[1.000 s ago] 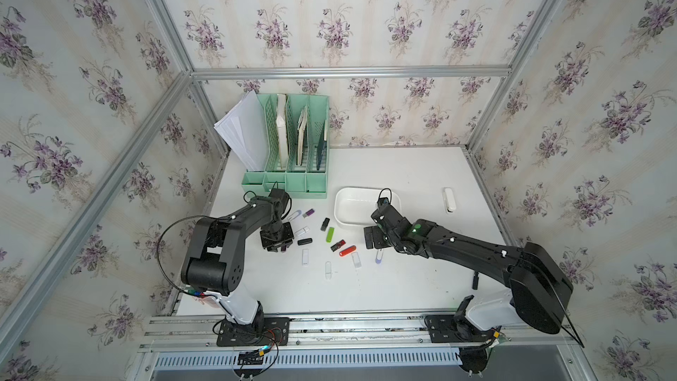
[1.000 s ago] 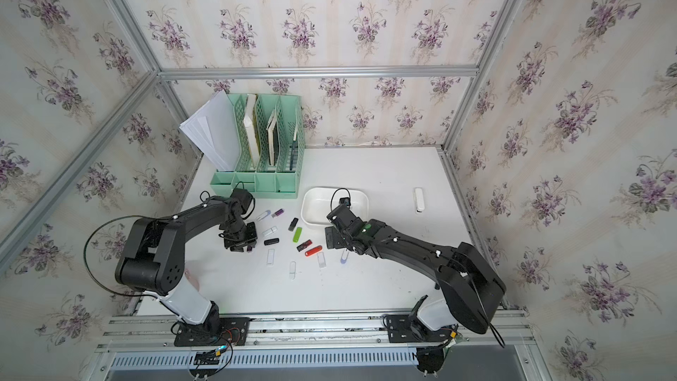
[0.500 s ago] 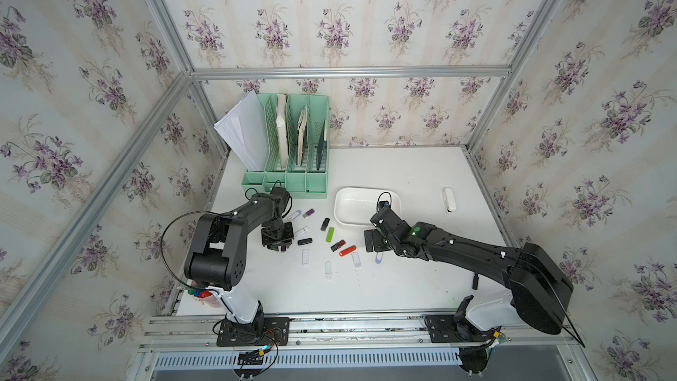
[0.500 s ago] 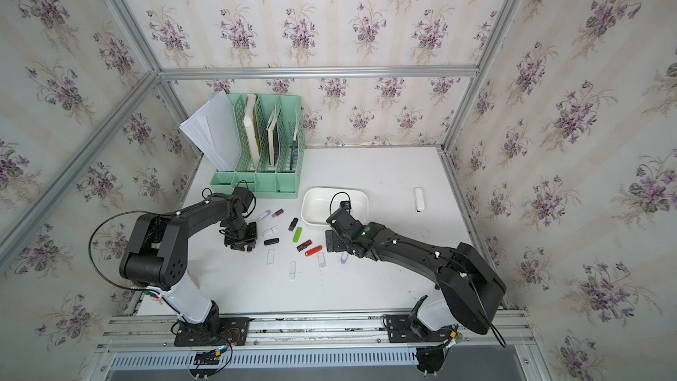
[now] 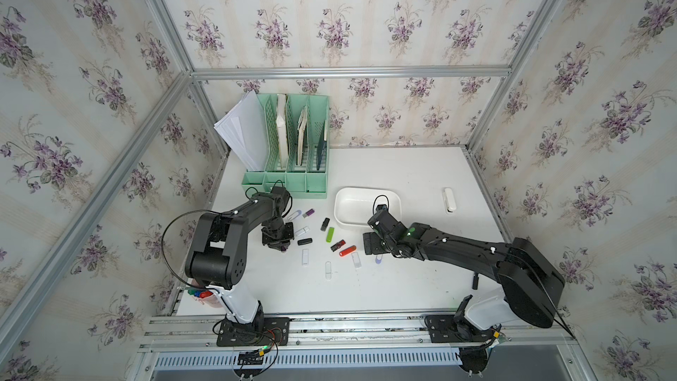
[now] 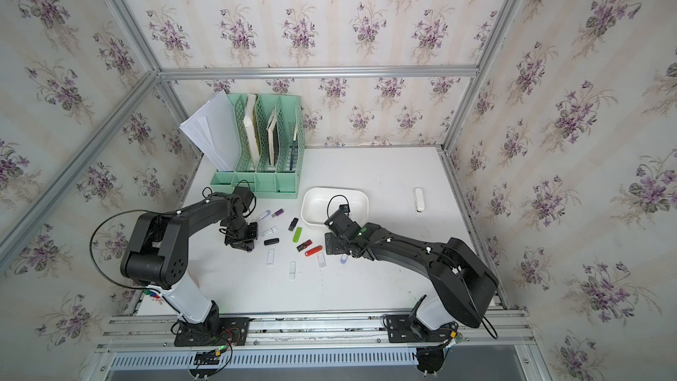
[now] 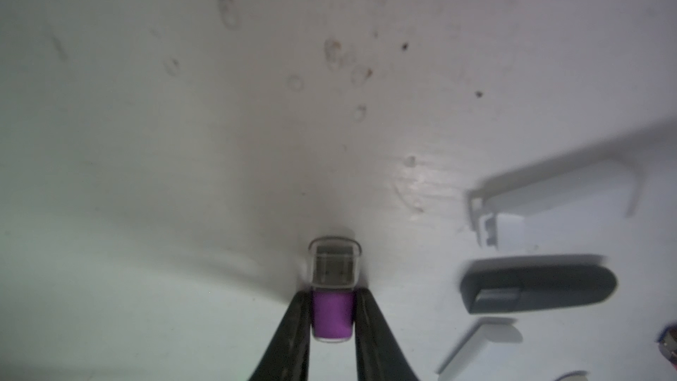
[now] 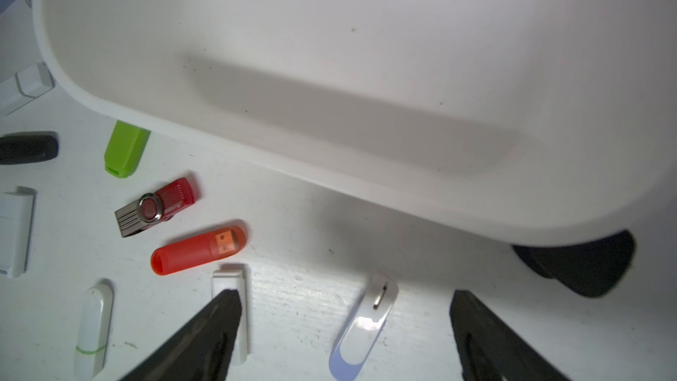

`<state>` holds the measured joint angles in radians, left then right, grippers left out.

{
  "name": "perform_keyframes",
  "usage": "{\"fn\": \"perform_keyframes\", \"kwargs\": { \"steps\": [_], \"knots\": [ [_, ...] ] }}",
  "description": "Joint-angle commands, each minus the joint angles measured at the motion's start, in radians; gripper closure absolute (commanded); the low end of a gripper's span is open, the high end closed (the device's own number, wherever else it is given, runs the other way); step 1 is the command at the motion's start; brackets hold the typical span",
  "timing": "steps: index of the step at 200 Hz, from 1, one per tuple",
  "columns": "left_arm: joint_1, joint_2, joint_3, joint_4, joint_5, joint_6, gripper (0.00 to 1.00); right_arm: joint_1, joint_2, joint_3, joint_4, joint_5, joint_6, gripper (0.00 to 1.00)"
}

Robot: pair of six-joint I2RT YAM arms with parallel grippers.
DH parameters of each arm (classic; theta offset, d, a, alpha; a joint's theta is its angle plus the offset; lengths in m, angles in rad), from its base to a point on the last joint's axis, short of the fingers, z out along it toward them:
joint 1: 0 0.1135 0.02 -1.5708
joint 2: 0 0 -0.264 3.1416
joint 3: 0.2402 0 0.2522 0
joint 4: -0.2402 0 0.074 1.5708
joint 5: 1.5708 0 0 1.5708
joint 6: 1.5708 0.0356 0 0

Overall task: Put the usb flash drive into the storage box
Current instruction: Pick up the USB flash from the center of the board.

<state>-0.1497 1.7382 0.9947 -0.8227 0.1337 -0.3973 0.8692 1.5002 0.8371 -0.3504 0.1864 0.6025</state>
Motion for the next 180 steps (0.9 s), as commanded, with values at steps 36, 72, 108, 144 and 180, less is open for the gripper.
{"fn": "perform_keyframes", "kwargs": {
  "steps": [36,72,108,144,180],
  "knots": [
    [-0.002,0.032,-0.008,0.050,0.034,0.024,0.76,0.032,0.053,0.011,-0.008,-0.002,0.055,0.12],
    [-0.004,0.032,-0.016,0.048,0.029,0.026,0.78,0.052,0.058,-0.003,-0.021,0.015,0.107,0.14],
    [-0.004,0.026,-0.021,0.045,0.033,0.025,0.78,0.055,0.077,-0.009,-0.021,0.021,0.115,0.18],
    [-0.004,0.027,-0.022,0.044,0.038,0.022,0.78,0.056,0.109,0.000,-0.046,0.036,0.144,0.26],
    [-0.005,0.023,-0.027,0.043,0.038,0.020,0.78,0.056,0.118,0.005,-0.073,0.060,0.157,0.35]
  ]
}}
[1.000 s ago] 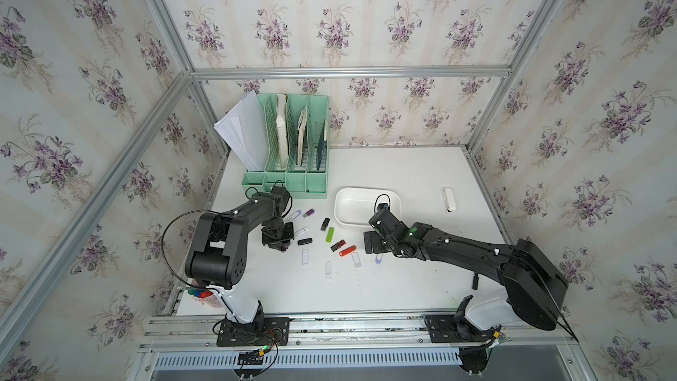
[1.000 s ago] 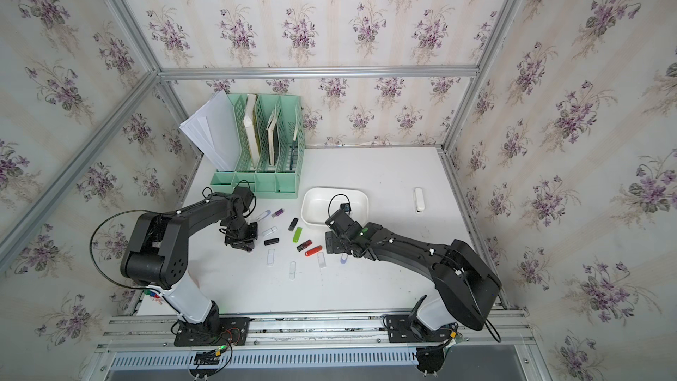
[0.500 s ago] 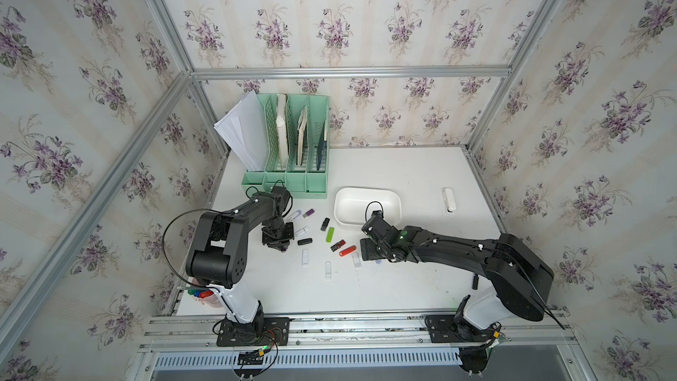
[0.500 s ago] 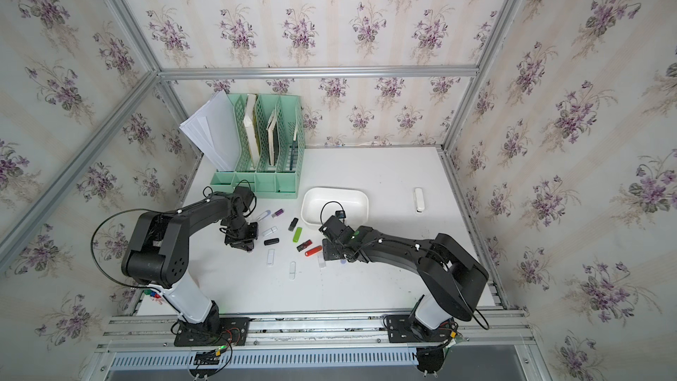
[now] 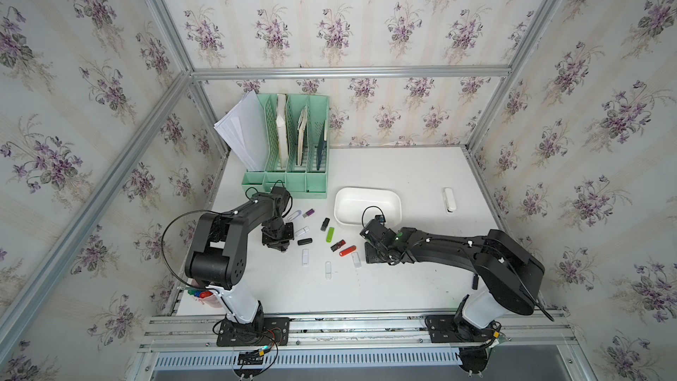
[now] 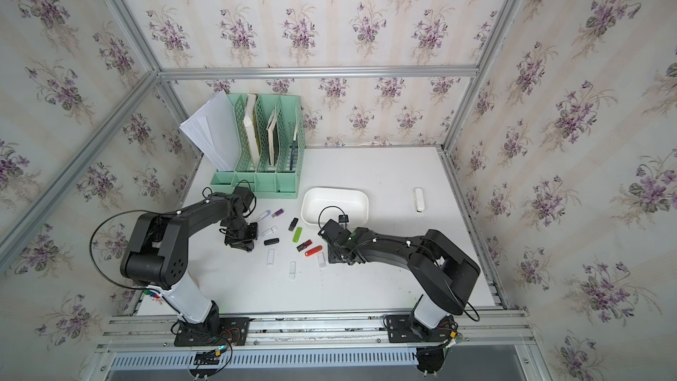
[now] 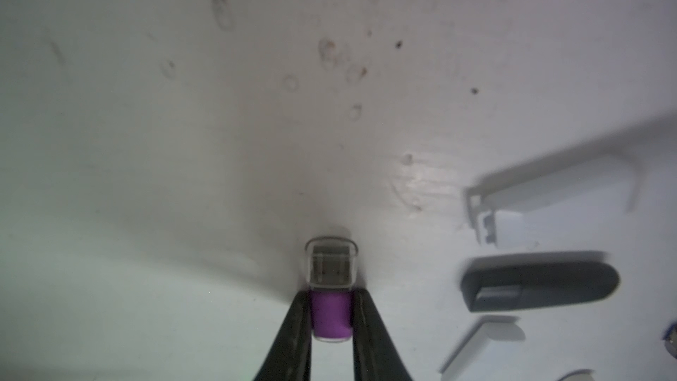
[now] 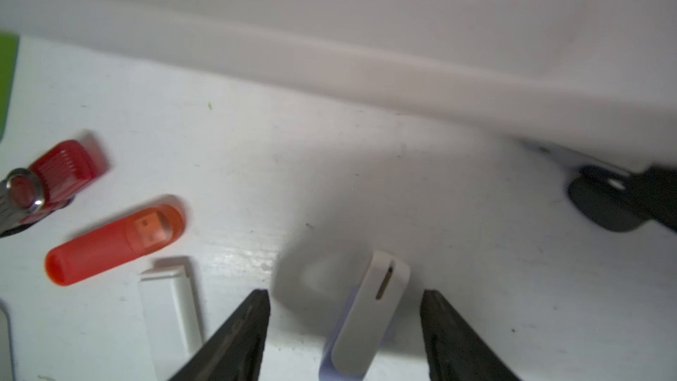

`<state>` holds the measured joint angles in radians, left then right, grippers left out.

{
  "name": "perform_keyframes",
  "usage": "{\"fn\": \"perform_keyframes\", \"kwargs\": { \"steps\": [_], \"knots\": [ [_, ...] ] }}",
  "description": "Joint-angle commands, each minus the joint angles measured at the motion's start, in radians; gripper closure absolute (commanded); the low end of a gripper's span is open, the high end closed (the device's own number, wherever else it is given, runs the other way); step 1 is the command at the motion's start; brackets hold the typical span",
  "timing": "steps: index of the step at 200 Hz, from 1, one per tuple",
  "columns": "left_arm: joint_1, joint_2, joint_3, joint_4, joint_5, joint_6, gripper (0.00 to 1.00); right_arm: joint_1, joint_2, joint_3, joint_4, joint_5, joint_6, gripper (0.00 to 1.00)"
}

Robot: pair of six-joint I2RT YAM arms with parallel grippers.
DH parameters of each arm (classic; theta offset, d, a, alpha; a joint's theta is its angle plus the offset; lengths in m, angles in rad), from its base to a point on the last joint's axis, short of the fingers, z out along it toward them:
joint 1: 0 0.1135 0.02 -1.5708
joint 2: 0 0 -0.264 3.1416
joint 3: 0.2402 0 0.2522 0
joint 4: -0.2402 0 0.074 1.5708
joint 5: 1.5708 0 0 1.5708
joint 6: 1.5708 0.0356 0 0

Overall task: Put the usb flash drive into the storage box
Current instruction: Pick up the USB flash from the center of the board.

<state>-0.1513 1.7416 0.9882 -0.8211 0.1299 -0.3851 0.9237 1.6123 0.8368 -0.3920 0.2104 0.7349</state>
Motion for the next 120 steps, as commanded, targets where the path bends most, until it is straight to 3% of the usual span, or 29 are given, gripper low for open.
{"fn": "perform_keyframes", "kwargs": {
  "steps": [1,120],
  "knots": [
    [-0.003,0.019,-0.021,0.041,0.042,0.009,0.78,0.001,0.005,0.004,-0.031,0.035,0.025,0.35],
    [-0.003,0.024,-0.019,0.036,0.037,0.011,0.80,0.001,0.013,-0.012,-0.028,0.012,0.027,0.76]
  ]
}}
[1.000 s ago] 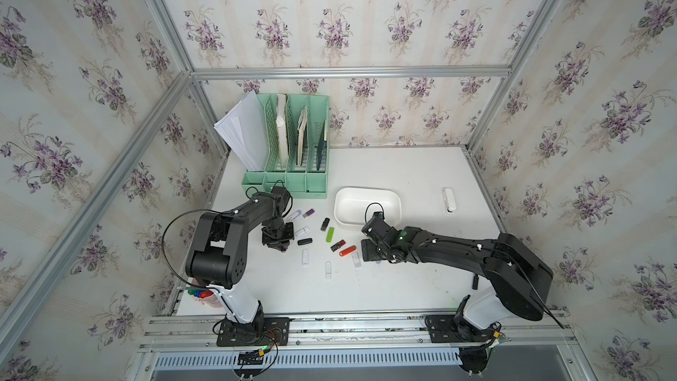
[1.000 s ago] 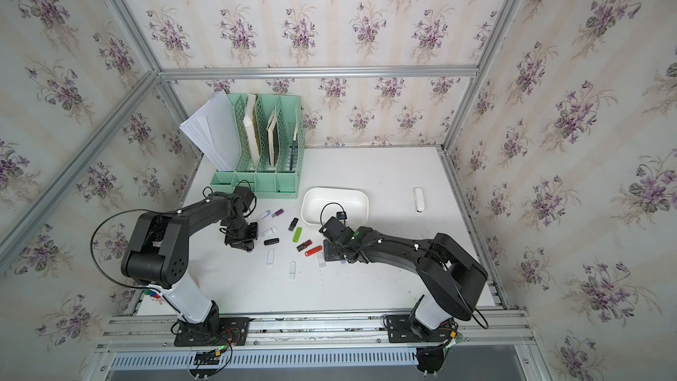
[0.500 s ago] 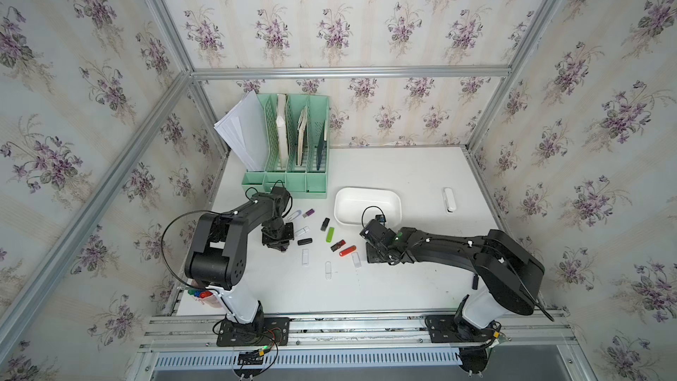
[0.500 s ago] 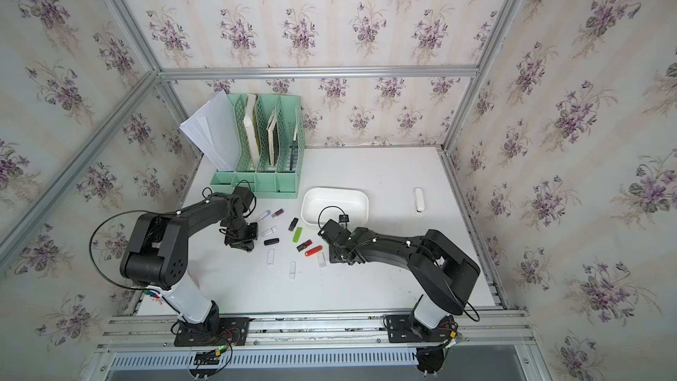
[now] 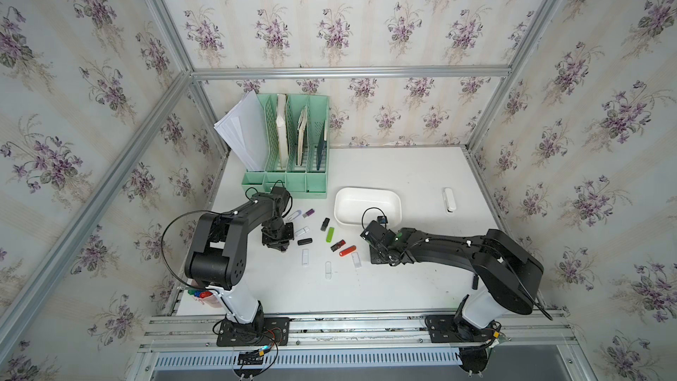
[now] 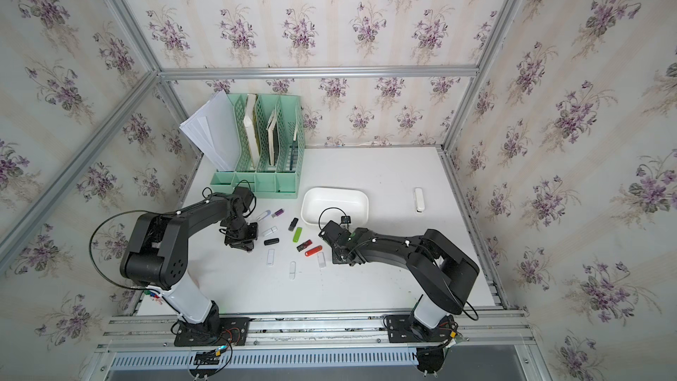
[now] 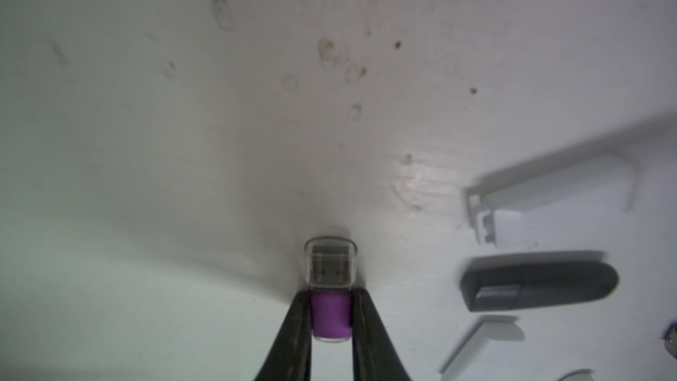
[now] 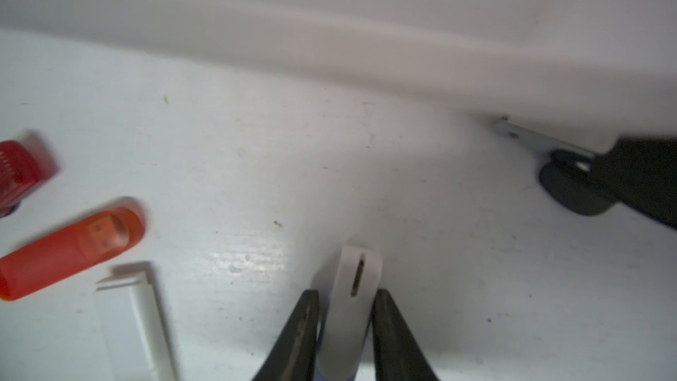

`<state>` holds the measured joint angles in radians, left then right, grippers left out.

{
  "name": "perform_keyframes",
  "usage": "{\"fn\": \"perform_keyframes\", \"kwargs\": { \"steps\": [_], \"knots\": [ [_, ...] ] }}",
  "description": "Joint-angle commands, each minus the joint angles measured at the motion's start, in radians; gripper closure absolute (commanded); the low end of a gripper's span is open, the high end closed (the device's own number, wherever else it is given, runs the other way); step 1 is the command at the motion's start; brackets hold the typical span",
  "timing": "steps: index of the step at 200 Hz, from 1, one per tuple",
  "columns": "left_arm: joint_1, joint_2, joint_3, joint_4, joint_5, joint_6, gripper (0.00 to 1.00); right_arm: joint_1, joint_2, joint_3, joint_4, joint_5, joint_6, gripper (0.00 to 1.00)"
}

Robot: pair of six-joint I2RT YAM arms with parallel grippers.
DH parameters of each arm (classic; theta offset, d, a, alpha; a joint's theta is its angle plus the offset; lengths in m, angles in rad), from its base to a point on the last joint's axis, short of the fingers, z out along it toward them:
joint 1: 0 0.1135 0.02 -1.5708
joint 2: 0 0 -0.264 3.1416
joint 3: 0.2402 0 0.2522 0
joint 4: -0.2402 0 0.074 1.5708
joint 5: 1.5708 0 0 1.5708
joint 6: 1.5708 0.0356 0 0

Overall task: Put the usb flash drive into the storage box
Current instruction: Pick up the USB flash from the center of the board, then place the USB flash in the storage box.

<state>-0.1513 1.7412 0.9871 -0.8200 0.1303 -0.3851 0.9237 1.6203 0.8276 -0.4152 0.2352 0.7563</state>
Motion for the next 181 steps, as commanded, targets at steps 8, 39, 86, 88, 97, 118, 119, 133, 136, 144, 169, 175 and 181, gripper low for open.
{"fn": "perform_keyframes", "kwargs": {
  "steps": [8,39,86,88,97,118,119,133,136,144,169,175,181],
  "knots": [
    [-0.003,0.024,-0.018,0.034,0.037,0.011,0.80,0.002,0.005,-0.003,-0.007,-0.014,0.005,0.79],
    [-0.003,0.027,-0.016,0.033,0.038,0.012,0.81,0.004,-0.002,-0.005,-0.012,-0.012,0.005,0.85],
    [-0.002,0.030,-0.011,0.030,0.040,0.014,0.81,0.008,-0.037,0.009,-0.040,-0.008,0.005,0.90],
    [-0.003,0.030,-0.011,0.031,0.040,0.013,0.81,0.008,-0.040,0.013,-0.045,-0.007,0.006,0.90],
    [-0.003,0.030,-0.011,0.028,0.040,0.014,0.82,0.010,-0.058,0.025,-0.062,-0.007,0.005,0.90],
    [-0.003,0.027,-0.010,0.026,0.043,0.012,0.82,0.010,-0.103,0.076,-0.117,0.007,-0.004,0.90],
    [-0.003,0.027,-0.009,0.025,0.043,0.012,0.82,0.010,-0.104,0.080,-0.119,0.009,-0.004,0.90],
    [-0.003,0.024,-0.005,0.018,0.047,0.014,0.82,0.009,-0.124,0.134,-0.165,0.026,-0.021,0.90],
    [-0.002,0.024,-0.003,0.014,0.046,0.014,0.82,0.009,-0.125,0.148,-0.174,0.032,-0.026,0.90],
    [-0.003,0.019,0.002,0.005,0.051,0.014,0.82,0.007,-0.126,0.190,-0.199,0.046,-0.041,0.90],
    [-0.003,-0.004,0.030,-0.037,0.050,0.016,0.82,-0.039,-0.105,0.312,-0.238,0.064,-0.113,0.90],
    [-0.003,-0.010,0.041,-0.050,0.048,0.018,0.82,-0.059,-0.099,0.333,-0.236,0.062,-0.131,0.90],
    [-0.003,-0.016,0.053,-0.062,0.048,0.018,0.82,-0.081,-0.089,0.354,-0.230,0.059,-0.155,0.90]
  ]
}}
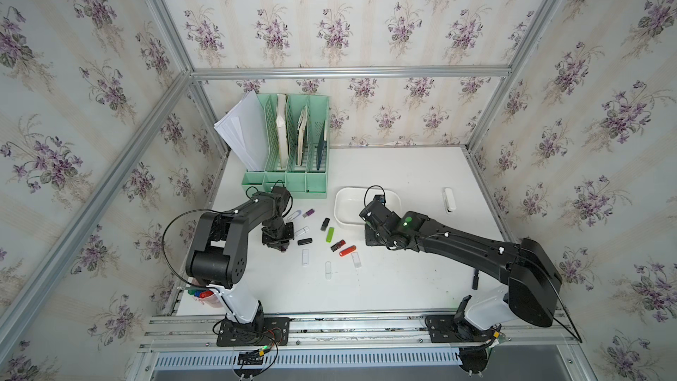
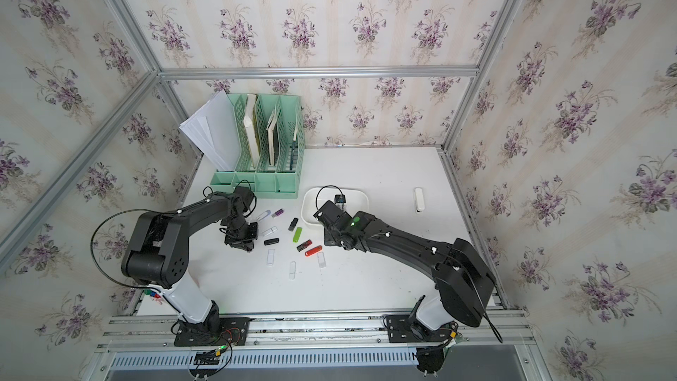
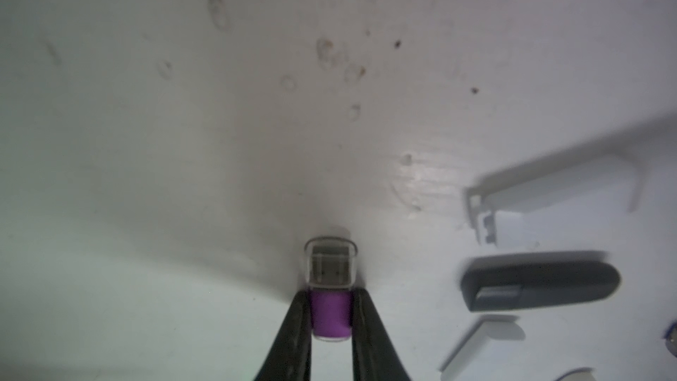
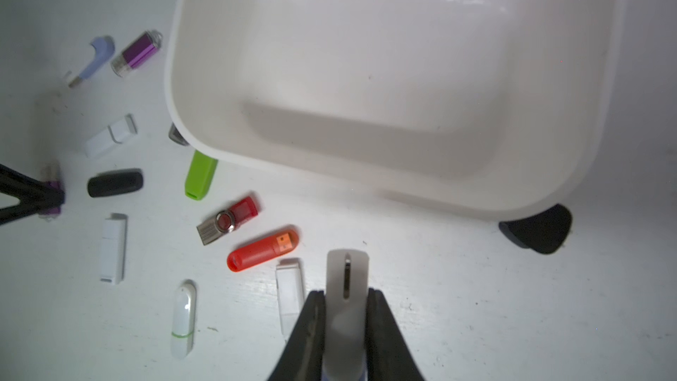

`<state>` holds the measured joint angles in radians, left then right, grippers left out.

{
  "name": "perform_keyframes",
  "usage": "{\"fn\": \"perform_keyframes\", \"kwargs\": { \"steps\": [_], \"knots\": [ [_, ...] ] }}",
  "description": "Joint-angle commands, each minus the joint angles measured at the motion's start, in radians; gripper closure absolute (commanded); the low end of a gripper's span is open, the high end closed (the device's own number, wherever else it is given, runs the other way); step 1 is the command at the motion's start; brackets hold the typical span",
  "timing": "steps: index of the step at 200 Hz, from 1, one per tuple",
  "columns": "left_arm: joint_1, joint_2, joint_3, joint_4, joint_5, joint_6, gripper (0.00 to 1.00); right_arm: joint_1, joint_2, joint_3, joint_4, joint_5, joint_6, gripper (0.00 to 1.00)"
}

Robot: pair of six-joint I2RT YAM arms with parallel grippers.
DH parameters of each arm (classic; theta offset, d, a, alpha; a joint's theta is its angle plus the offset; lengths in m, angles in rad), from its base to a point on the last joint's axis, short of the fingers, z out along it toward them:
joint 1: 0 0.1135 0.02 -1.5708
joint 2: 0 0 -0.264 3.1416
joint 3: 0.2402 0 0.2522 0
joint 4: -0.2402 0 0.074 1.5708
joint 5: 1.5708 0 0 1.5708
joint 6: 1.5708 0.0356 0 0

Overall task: Put the usb flash drive into the storage box
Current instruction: Place the USB flash in the storage box.

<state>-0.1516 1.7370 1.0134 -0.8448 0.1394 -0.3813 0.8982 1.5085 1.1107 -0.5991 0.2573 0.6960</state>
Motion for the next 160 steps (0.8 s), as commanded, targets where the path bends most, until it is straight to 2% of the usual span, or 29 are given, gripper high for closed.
{"fn": "perform_keyframes", "kwargs": {
  "steps": [1,39,72,109,160],
  "knots": [
    [-0.003,-0.012,0.028,-0.040,0.038,0.015,0.82,-0.061,0.024,0.074,-0.046,0.036,-0.099,0.90],
    [-0.002,-0.039,0.114,-0.114,0.048,0.011,0.82,-0.201,0.119,0.160,0.013,0.017,-0.233,0.90],
    [-0.005,-0.042,0.197,-0.171,0.051,0.010,0.82,-0.286,0.268,0.204,0.070,-0.008,-0.326,0.90],
    [-0.039,-0.040,0.316,-0.231,0.048,0.001,0.82,-0.318,0.378,0.238,0.101,-0.001,-0.379,0.90],
    [-0.137,0.021,0.510,-0.300,0.049,-0.022,0.81,-0.319,0.480,0.290,0.093,0.037,-0.400,0.90]
  ]
}}
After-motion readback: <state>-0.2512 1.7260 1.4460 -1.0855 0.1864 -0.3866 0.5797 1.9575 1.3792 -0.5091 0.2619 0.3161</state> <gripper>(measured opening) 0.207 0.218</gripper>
